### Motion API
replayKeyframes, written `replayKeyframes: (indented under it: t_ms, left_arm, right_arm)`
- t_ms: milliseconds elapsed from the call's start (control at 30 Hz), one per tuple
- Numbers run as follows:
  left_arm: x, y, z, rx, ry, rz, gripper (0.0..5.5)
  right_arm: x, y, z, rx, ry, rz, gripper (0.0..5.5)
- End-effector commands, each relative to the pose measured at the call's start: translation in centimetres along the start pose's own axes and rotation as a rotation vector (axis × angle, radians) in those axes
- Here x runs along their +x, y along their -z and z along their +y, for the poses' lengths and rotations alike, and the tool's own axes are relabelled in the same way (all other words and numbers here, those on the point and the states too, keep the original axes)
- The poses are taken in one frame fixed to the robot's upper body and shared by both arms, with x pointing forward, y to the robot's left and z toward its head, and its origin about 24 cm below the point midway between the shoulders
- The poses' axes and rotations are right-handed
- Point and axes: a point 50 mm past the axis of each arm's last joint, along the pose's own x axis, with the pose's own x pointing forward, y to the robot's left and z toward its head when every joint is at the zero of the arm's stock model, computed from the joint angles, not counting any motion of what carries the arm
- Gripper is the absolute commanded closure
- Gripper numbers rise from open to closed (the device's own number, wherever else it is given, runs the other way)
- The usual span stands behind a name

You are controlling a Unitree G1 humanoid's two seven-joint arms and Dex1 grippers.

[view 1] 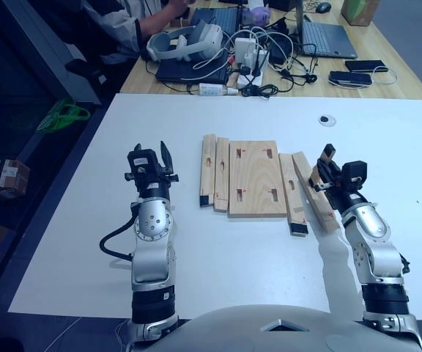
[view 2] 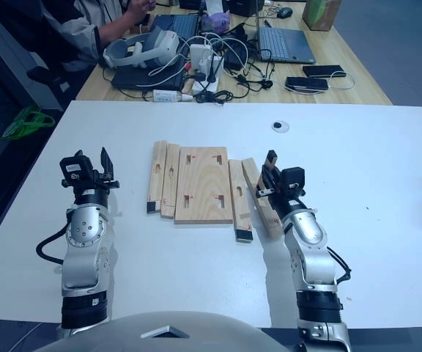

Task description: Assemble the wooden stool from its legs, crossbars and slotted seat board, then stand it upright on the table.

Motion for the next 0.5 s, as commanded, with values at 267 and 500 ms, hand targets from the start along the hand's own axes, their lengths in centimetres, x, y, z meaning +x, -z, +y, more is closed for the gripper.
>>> replayKeyframes:
  t_ms: [267, 500]
  left_arm:
    - [0.2, -0.3, -0.2, 0.014, 0.003, -0.016, 3.04]
    - [0.1, -0.4, -0.3, 0.016, 0.006, -0.022, 3.04]
  right_arm:
    - [-1.2, 2.4, -0.8, 0.026, 0.029, 0.102, 5.1]
    - [-0.8, 1.6, -0.5, 0.03, 0.002, 0.059, 4.93]
